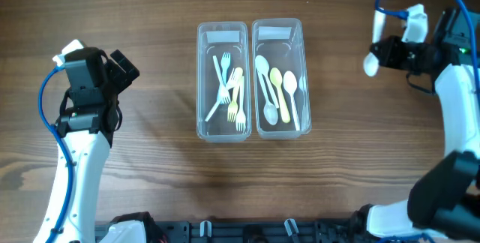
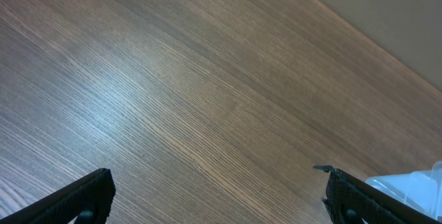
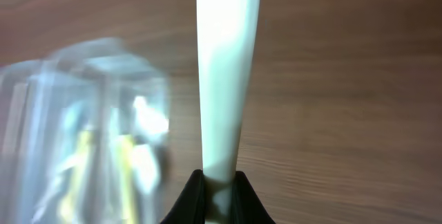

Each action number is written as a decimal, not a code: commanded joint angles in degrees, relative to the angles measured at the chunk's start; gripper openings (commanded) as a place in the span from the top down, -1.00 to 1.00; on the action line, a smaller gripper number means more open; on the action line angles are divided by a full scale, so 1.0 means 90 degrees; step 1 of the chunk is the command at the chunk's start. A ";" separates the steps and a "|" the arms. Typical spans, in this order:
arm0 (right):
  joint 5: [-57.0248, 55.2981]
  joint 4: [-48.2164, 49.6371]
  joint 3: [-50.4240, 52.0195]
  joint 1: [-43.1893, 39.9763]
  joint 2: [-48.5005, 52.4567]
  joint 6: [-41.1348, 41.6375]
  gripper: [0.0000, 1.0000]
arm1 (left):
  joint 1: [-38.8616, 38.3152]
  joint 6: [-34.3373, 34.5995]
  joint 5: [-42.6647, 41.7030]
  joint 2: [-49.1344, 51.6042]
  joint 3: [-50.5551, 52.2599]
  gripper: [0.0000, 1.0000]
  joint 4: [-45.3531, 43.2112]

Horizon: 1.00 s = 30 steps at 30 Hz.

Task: Pack container
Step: 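Carry the last white spoon into the right container and release it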

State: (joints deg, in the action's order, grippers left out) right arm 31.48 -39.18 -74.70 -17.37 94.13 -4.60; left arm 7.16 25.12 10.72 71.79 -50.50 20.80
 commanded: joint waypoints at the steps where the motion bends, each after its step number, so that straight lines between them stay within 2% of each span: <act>1: 0.0515 -0.0109 -0.0141 0.0687 -0.0423 0.0206 0.91 | 0.0029 -0.0102 0.0078 -0.0049 0.0002 -1.00 -0.0012; 9: 0.0393 -0.0024 -0.0138 0.2426 -0.0452 0.0362 0.91 | 0.0029 -0.0102 0.0078 -0.0049 0.0002 -1.00 -0.0012; 15: -0.0568 -0.0012 -0.0121 0.3366 -0.0442 0.0750 0.91 | 0.0029 -0.0102 0.0078 -0.0049 0.0002 -1.00 -0.0012; 25: -0.0729 -0.0114 -0.0073 0.3614 -0.0291 0.1059 0.91 | 0.0029 -0.0102 0.0078 -0.0049 0.0002 -1.00 -0.0012; 30: -0.1018 -0.0323 -0.0068 0.3614 0.0049 0.1515 0.91 | 0.0029 -0.0102 0.0078 -0.0049 0.0002 -0.99 -0.0012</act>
State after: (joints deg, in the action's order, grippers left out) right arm 24.64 -41.78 -74.74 15.03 91.81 5.78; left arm 7.16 25.12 10.72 71.79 -50.50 20.80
